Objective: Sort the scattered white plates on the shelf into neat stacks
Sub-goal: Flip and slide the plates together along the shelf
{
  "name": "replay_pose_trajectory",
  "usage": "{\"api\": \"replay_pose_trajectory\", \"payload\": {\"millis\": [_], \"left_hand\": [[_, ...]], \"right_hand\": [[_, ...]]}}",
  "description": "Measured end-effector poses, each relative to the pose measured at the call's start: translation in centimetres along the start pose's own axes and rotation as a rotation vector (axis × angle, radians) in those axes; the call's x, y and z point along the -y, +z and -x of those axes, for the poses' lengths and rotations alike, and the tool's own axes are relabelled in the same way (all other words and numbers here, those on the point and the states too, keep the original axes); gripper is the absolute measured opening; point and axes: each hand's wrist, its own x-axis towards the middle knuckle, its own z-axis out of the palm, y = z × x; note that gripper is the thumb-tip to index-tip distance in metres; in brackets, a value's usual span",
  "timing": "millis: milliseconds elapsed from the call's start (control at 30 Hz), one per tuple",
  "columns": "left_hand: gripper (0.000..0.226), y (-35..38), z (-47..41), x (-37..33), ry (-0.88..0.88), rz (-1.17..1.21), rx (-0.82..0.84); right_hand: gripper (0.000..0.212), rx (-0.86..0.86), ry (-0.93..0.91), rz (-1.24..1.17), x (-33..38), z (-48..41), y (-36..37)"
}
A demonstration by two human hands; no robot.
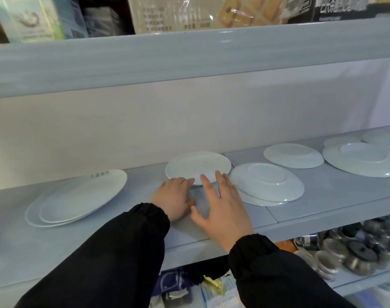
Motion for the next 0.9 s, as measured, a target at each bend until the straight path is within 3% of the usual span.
{"api": "replay_pose_trajectory", "payload": {"millis": [200,367,567,900], "left_hand": [[0.066,-0.4,1.7,0.7,-0.044,-0.147,-0.017],[0.072,-0.6,4.5,1.3,-0.043,-0.081,-0.05],[0.053,-1.6,8.5,0.7,0.031,0.002,-0.006],[0.047,-3.2,15.1,-0.2,0.121,-0.215,-0.002]], "right_hand": [[0.077,0.012,0.009,-0.018,0.0,0.0,0.1],[0.08,0.051,0.02,-0.019,0.1,0.1,-0.2],[0.082,0.074,0.006,-0.051,0.3,0.1,-0.7],[0.085,0.15,-0.018,-0.106,0.4,0.4,-1.6]]}}
